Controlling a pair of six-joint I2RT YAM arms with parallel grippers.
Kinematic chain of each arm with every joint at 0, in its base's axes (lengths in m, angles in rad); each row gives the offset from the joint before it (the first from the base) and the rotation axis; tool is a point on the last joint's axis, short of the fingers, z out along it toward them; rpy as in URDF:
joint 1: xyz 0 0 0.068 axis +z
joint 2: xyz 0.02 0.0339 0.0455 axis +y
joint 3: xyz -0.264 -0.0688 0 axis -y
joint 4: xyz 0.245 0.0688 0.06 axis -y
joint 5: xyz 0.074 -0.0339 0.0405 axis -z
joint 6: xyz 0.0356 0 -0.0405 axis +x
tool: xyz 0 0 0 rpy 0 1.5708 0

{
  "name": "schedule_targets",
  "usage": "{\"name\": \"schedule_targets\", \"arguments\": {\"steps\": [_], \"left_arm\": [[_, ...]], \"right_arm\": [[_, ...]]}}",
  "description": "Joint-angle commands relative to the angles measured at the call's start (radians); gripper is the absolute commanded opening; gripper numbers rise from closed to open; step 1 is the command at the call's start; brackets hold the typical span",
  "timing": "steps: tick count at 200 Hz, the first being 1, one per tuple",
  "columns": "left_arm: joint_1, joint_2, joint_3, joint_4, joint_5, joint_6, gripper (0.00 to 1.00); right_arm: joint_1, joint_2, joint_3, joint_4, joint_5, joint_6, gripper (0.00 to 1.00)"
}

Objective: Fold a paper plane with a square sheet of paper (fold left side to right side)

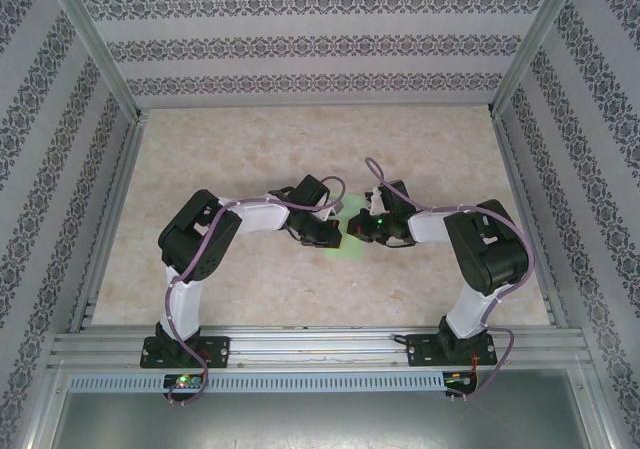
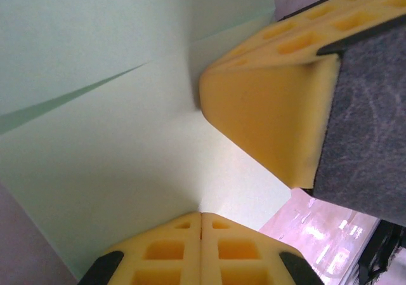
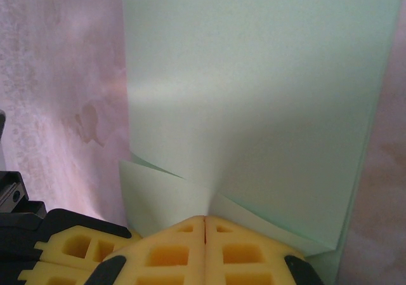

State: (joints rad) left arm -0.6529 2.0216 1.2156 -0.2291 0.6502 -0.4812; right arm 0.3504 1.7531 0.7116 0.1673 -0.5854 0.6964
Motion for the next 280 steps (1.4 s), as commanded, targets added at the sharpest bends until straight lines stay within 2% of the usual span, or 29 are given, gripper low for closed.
{"name": "schedule_targets", "arguments": {"steps": [1,158,208,248,265,280], "left_arm": [[0.006,0.004,-0.018,-0.098,-0.053,0.044,0.05],[0.006,-0.095,-0.152,-0.185,-0.068,0.190,0.09],[0.007,-0.122,-0.189,-0.190,-0.116,0.187,0.09],[0.015,-0.183,-0.201,-0.149,-0.093,0.167,0.09],[0.028,-0.229,-0.199,-0.122,-0.064,0.157,0.12],[0.045,-0.265,-0.197,-0.091,-0.034,0.140,0.21]], "right_arm": [[-0.023,0.058,-0.028,-0.142,0.110,-0.049,0.00],[-0.056,0.060,-0.014,-0.181,0.105,-0.075,0.00],[-0.054,0.048,-0.008,-0.186,0.092,-0.077,0.00],[-0.045,0.019,0.015,-0.155,0.036,-0.067,0.00],[-0.040,-0.015,0.036,-0.139,0.009,-0.053,0.00],[-0.040,-0.056,0.053,-0.132,0.001,-0.046,0.08]]}}
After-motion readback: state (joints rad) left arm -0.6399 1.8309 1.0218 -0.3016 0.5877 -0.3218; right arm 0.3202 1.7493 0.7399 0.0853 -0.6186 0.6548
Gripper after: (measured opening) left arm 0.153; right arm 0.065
